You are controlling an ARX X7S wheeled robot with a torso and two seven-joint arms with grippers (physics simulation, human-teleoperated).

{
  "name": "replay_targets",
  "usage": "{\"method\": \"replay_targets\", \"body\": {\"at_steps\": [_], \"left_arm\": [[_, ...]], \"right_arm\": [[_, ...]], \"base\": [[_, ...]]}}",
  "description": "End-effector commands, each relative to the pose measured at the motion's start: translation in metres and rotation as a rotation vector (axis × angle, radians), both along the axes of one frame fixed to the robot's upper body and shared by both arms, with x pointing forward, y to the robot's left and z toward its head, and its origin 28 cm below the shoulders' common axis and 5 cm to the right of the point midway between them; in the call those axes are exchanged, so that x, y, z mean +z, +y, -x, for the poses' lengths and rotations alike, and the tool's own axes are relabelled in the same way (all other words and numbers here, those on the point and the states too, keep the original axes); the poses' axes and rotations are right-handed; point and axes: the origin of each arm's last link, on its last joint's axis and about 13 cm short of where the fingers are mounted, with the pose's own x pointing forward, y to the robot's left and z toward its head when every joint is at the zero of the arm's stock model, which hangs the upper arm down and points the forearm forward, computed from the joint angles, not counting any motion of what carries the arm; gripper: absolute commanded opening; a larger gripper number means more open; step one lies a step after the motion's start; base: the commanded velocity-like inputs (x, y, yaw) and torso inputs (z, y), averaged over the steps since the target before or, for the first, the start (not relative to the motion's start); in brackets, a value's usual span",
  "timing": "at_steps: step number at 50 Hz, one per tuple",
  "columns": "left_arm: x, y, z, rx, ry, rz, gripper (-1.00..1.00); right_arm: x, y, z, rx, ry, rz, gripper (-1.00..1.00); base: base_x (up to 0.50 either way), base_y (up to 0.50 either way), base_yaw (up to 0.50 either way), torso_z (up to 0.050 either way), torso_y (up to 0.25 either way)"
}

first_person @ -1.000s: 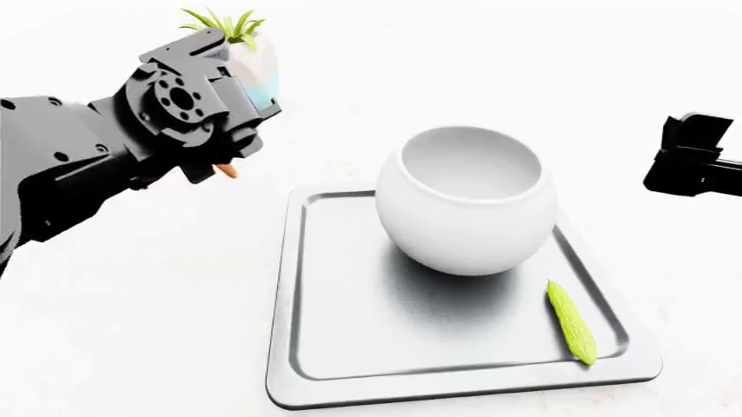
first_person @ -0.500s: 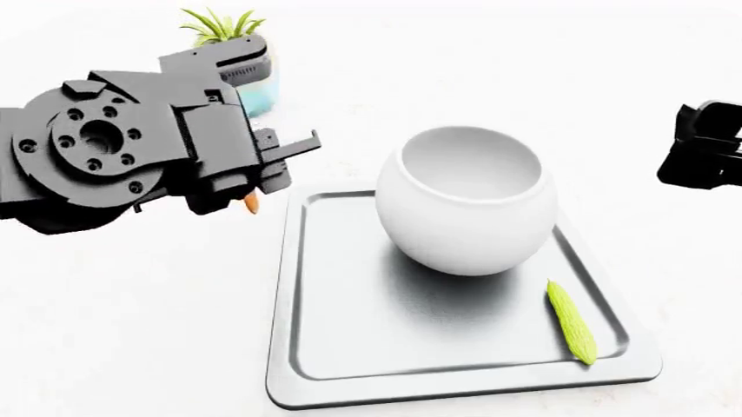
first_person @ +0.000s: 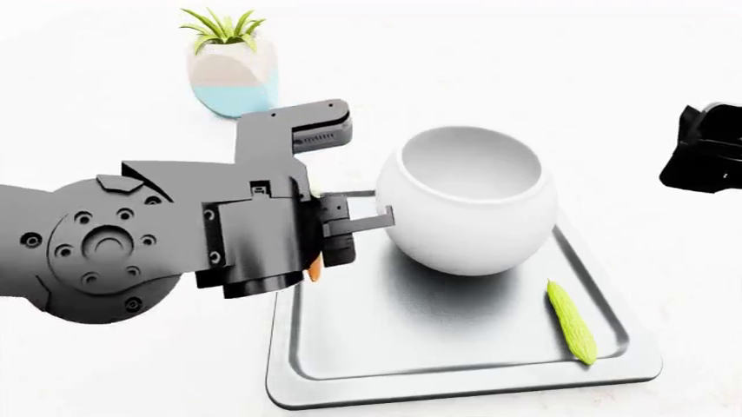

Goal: Place the two vegetables and bowl onto the tray for setting up a vegetable dip station.

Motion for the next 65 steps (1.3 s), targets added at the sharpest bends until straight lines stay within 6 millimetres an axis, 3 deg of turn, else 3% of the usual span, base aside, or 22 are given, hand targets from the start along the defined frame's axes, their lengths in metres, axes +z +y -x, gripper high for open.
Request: {"method": "replay_targets", "body": {"at_steps": [1, 16, 58, 59, 65], "left_arm": [[-0.014, -0.017, 0.008, -0.112, 0.029, 0.029, -1.00], [-0.030, -0.020, -0.008, -0.119, 0.049, 0.049, -1.00], [-0.052, -0.015, -0.012, -0.115, 0.145, 0.060, -1.00], [-0.053, -0.015, -0.012, -0.118, 0.151, 0.068, 1.00], [-0.054, -0.015, -0.012, -0.113, 0.161, 0.066, 1.00]], "right_arm": [[-0.002, 0.005, 0.000, 0.005, 0.004, -0.002, 1.00], [-0.001, 0.003, 0.004, 0.003, 0.000, -0.002, 1.00], [-0.008, 0.003, -0.001, 0.021, 0.015, -0.010, 1.00], [-0.008, 0.003, -0.001, 0.021, 0.015, -0.010, 1.00], [-0.008, 0.003, -0.001, 0.023, 0.015, -0.010, 1.00]], "base": [[0.00, 0.00, 0.00, 0.000, 0.000], [0.00, 0.00, 0.00, 0.000, 0.000], [0.00, 0.00, 0.00, 0.000, 0.000], [0.00, 0.00, 0.00, 0.000, 0.000], [0.00, 0.00, 0.00, 0.000, 0.000]]}}
